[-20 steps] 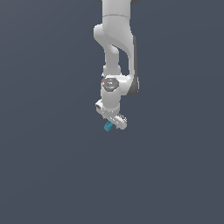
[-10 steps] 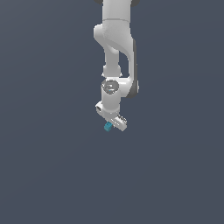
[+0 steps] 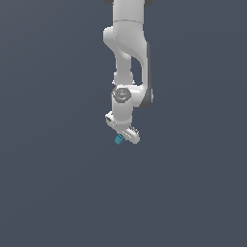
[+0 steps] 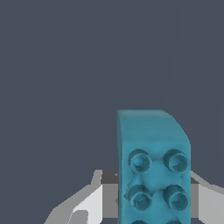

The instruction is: Pick up the object and move it to a goal position.

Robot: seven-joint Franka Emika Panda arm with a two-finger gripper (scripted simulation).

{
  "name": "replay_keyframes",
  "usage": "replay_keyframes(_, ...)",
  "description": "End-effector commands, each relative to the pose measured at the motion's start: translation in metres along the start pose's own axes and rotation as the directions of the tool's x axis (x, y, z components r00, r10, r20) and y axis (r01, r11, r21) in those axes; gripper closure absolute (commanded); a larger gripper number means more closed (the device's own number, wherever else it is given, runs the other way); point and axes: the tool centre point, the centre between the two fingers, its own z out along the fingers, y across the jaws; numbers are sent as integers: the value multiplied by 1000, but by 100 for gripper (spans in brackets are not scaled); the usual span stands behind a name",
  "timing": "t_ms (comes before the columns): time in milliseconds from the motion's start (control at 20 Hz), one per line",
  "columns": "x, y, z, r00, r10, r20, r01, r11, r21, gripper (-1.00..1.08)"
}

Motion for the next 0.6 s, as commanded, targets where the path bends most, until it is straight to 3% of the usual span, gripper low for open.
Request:
replay_keyframes(0, 0, 1, -4, 1000, 0, -1, 0, 1000, 1, 108)
replay_keyframes(550, -4, 12, -56, 1000, 1, 0, -1, 1000, 2, 108)
